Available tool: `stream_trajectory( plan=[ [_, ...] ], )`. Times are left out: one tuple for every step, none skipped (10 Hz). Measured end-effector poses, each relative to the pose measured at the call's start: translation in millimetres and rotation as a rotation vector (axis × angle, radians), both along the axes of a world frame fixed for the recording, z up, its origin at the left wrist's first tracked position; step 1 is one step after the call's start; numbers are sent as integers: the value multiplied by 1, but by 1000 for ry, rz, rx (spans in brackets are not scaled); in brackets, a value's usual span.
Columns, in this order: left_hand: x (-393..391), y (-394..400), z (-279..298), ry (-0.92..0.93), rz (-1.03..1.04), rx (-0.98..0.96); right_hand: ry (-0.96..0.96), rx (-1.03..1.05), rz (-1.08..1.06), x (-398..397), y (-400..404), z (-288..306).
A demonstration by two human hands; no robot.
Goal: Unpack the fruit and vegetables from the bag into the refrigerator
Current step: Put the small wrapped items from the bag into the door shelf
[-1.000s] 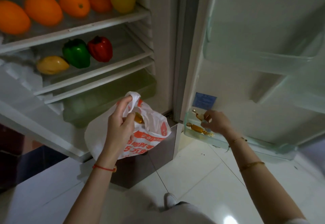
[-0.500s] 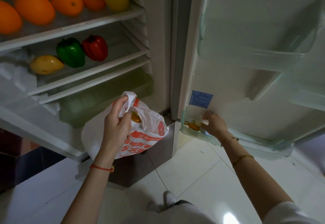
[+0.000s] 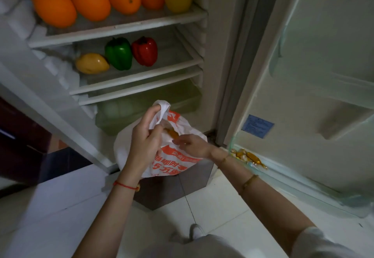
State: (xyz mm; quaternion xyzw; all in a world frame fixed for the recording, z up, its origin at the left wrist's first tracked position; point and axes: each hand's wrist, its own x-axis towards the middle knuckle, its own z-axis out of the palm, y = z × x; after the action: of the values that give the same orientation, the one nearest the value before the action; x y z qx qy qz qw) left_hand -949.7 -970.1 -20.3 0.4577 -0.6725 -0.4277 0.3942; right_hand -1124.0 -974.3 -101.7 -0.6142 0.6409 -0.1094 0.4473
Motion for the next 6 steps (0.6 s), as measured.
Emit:
stream_trajectory(
  plan=[
    [5, -6, 0, 12, 23, -20, 121, 48, 59, 17, -30, -29],
    [9, -13, -2, 30, 27, -9, 195, -26, 43, 15, -51, -38],
    [10, -20, -2, 35, 18, 24, 66, -134, -97, 4, -68, -45],
    [9, -27, -5, 39, 5, 47, 50, -159, -67, -7, -78, -47],
    [8, -35, -8, 34, -5, 92, 161, -148, 21, -9, -86, -45],
    [7, -42, -11, 1, -1, 122, 101, -145, -10, -6, -93, -50]
  ],
)
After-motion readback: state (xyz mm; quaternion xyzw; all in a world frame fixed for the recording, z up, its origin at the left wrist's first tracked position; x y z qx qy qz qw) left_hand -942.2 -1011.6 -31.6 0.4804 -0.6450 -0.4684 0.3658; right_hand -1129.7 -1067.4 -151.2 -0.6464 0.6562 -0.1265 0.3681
